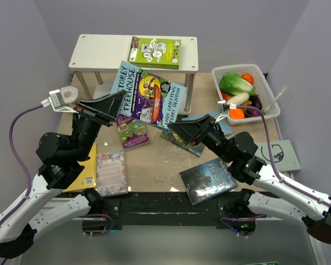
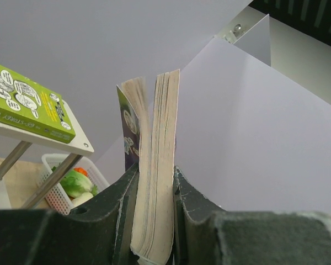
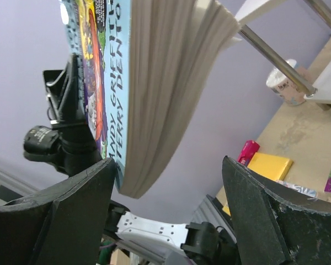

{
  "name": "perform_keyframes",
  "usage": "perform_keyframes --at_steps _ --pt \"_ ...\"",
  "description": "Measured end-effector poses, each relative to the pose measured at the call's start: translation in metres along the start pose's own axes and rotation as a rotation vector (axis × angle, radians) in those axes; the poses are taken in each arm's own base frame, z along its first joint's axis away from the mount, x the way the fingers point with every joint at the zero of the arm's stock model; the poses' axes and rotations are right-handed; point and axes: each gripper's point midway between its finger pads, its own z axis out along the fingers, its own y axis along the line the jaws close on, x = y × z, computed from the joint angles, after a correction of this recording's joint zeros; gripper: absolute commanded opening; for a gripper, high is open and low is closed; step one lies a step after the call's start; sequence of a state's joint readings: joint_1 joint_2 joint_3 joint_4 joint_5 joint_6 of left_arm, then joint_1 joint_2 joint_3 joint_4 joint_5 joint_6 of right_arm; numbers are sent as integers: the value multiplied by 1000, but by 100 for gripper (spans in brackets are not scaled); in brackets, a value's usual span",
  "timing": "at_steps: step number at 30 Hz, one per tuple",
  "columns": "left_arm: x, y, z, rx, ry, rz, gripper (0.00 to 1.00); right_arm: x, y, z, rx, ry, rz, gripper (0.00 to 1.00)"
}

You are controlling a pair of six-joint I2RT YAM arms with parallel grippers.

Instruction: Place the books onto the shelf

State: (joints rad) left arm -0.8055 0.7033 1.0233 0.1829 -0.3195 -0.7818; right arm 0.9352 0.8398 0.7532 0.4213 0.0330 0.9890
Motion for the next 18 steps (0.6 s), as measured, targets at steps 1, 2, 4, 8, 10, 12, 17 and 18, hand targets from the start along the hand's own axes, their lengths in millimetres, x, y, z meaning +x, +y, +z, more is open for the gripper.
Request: perform_keyframes --at_steps 1,2,4,8,10,12,17,18 --pt "1 0 0 -1 3 1 0 2 -2 4 4 7 -4 81" --pt "2 1 1 -3 5 2 0 3 -2 7 3 11 -6 81" --pt "4 2 2 -5 12 4 0 4 0 12 -9 14 -8 81" --pt "6 0 1 5 21 3 0 2 6 20 -36 5 -12 79" --pt "5 -1 0 10 22 2 0 0 8 24 -47 -4 -13 71" --pt "5 -2 -1 14 22 1 0 -2 8 28 -60 -16 -15 47" --pt "-1 3 -1 -8 -4 11 24 -14 16 37 -127 -31 -6 1" --pt "-3 5 -1 -17 -13 10 36 -15 19 38 -145 -22 -11 0"
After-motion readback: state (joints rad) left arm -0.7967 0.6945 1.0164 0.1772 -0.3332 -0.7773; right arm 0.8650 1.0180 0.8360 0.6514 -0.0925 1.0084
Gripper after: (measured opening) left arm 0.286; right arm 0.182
